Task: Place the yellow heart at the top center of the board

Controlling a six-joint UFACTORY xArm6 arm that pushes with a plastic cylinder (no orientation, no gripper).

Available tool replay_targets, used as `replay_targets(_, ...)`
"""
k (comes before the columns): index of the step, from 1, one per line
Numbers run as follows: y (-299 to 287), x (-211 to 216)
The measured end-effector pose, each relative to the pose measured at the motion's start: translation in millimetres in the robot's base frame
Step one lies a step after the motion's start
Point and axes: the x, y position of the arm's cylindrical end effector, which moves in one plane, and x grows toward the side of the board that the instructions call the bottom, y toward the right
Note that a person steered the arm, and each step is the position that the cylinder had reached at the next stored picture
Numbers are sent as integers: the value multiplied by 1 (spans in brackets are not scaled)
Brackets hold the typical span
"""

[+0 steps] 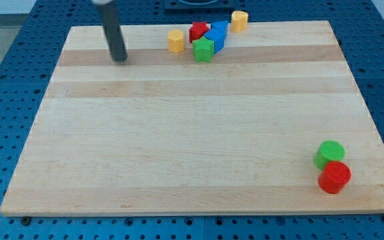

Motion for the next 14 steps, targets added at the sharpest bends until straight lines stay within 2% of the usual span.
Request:
replay_targets(1,99,59)
replay_targets(2,228,58)
replay_targets(3,335,8)
replay_targets(4,379,-84)
replay_targets(5,376,-153)
replay_targets(6,358,-155)
replay_targets(8,217,-153)
replay_targets(9,173,-137)
replay_targets(10,185,-134)
replay_targets(11,221,-154)
replay_targets(12,241,-153)
replay_targets(13,308,-129)
replay_targets(14,324,-77)
